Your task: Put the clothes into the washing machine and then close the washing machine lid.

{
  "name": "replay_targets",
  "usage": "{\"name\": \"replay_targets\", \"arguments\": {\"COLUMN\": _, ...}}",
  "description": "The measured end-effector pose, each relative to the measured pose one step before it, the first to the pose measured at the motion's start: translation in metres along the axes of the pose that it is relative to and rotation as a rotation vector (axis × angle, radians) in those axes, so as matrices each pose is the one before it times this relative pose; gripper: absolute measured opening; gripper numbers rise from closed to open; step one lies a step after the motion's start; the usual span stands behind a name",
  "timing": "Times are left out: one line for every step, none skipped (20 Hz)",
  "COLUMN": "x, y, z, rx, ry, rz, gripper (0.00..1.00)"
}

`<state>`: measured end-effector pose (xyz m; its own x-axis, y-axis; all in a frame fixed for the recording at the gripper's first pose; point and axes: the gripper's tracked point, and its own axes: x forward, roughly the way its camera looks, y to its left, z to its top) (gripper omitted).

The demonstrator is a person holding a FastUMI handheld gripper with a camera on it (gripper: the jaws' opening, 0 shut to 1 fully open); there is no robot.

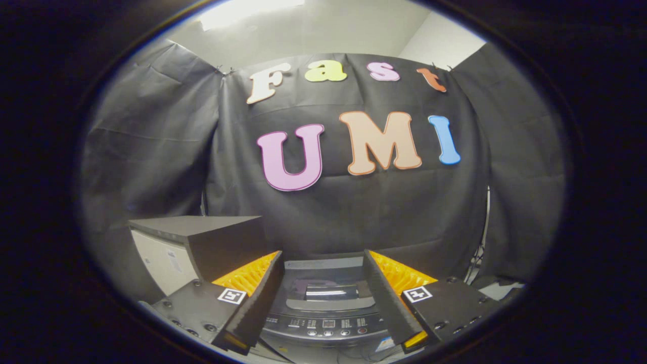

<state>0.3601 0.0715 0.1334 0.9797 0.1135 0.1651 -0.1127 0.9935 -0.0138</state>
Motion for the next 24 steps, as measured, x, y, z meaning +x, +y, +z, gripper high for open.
{"name": "replay_targets", "arguments": {"x": -0.00262, "y": -0.00016, "z": 0.00264, "rx": -0.00719, "ry": -0.01576, "rz": 0.00774, "gripper": 0.97}}
{"name": "replay_targets", "arguments": {"x": -0.00042, "y": -0.00149, "z": 0.00251, "rx": -0.02386, "ry": -0.0151, "rz": 0.01017, "gripper": 0.97}}
{"name": "replay_targets", "arguments": {"x": -0.00202, "y": -0.00631, "z": 0.00291, "rx": -0.03094, "ry": -0.01474, "rz": -0.00445, "gripper": 0.97}}
{"name": "replay_targets", "arguments": {"x": -0.00122, "y": -0.01229, "z": -0.00029, "rx": -0.01684, "ry": -0.00492, "rz": -0.0231, "gripper": 0.97}}
{"name": "replay_targets", "arguments": {"x": -0.00314, "y": -0.01218, "z": 0.00009, "rx": 0.00778, "ry": -0.00423, "rz": -0.03362, "gripper": 0.97}}
{"name": "replay_targets", "arguments": {"x": 0.00002, "y": -0.00731, "z": 0.00077, "rx": 0.01949, "ry": -0.01026, "rz": -0.02251, "gripper": 0.97}}
{"name": "replay_targets", "arguments": {"x": -0.00191, "y": -0.00284, "z": 0.00336, "rx": 0.01731, "ry": -0.01321, "rz": -0.00886, "gripper": 0.97}}
{"name": "replay_targets", "arguments": {"x": -0.00215, "y": -0.00209, "z": 0.00142, "rx": 0.00456, "ry": -0.00528, "rz": -0.00851, "gripper": 0.97}}
{"name": "replay_targets", "arguments": {"x": -0.00402, "y": -0.00387, "z": 0.00103, "rx": -0.01141, "ry": -0.00428, "rz": -0.01365, "gripper": 0.96}}
{"name": "replay_targets", "arguments": {"x": -0.00197, "y": -0.00398, "z": 0.00022, "rx": -0.01339, "ry": -0.00806, "rz": -0.01151, "gripper": 0.96}}
{"name": "replay_targets", "arguments": {"x": -0.00388, "y": -0.00013, "z": 0.00099, "rx": -0.00732, "ry": -0.00982, "rz": -0.00062, "gripper": 0.96}}
{"name": "replay_targets", "arguments": {"x": -0.00073, "y": 0.00415, "z": -0.00041, "rx": 0.00429, "ry": -0.01252, "rz": 0.01401, "gripper": 0.96}}
{"name": "replay_targets", "arguments": {"x": -0.00081, "y": 0.00691, "z": -0.00133, "rx": 0.01698, "ry": -0.00788, "rz": 0.0336, "gripper": 0.96}}
{"name": "replay_targets", "arguments": {"x": 0.00038, "y": 0.00728, "z": -0.00334, "rx": 0.02403, "ry": -0.00545, "rz": 0.03736, "gripper": 0.96}}
{"name": "replay_targets", "arguments": {"x": -0.00151, "y": 0.00484, "z": -0.00354, "rx": 0.01934, "ry": -0.00457, "rz": 0.03883, "gripper": 0.96}}
{"name": "replay_targets", "arguments": {"x": -0.00169, "y": 0.00066, "z": -0.00174, "rx": 0.00735, "ry": -0.01465, "rz": 0.0247, "gripper": 0.96}}
{"name": "replay_targets", "arguments": {"x": -0.00326, "y": -0.00447, "z": -0.00105, "rx": -0.00922, "ry": -0.02162, "rz": 0.00423, "gripper": 0.97}}
{"name": "replay_targets", "arguments": {"x": -0.00126, "y": -0.0078, "z": -0.00238, "rx": -0.00774, "ry": -0.02429, "rz": -0.0099, "gripper": 0.97}}
{"name": "replay_targets", "arguments": {"x": -0.00432, "y": -0.00914, "z": -0.00561, "rx": -0.02073, "ry": -0.01762, "rz": -0.02729, "gripper": 0.97}}
{"name": "replay_targets", "arguments": {"x": -0.0017, "y": -0.01017, "z": -0.00547, "rx": -0.01531, "ry": -0.02544, "rz": -0.04026, "gripper": 0.97}}
{"name": "replay_targets", "arguments": {"x": -0.00366, "y": -0.00233, "z": -0.00435, "rx": -0.03593, "ry": -0.02302, "rz": -0.00138, "gripper": 0.97}}
{"name": "replay_targets", "arguments": {"x": -0.00037, "y": 0.00378, "z": -0.00641, "rx": -0.05901, "ry": -0.01798, "rz": 0.02192, "gripper": 0.97}}
{"name": "replay_targets", "arguments": {"x": -0.00165, "y": 0.00153, "z": -0.01172, "rx": -0.04734, "ry": 0.0241, "rz": 0.01804, "gripper": 0.97}}
{"name": "replay_targets", "arguments": {"x": -0.00228, "y": 0.00043, "z": -0.0175, "rx": -0.01213, "ry": 0.04216, "rz": 0.00759, "gripper": 0.97}}
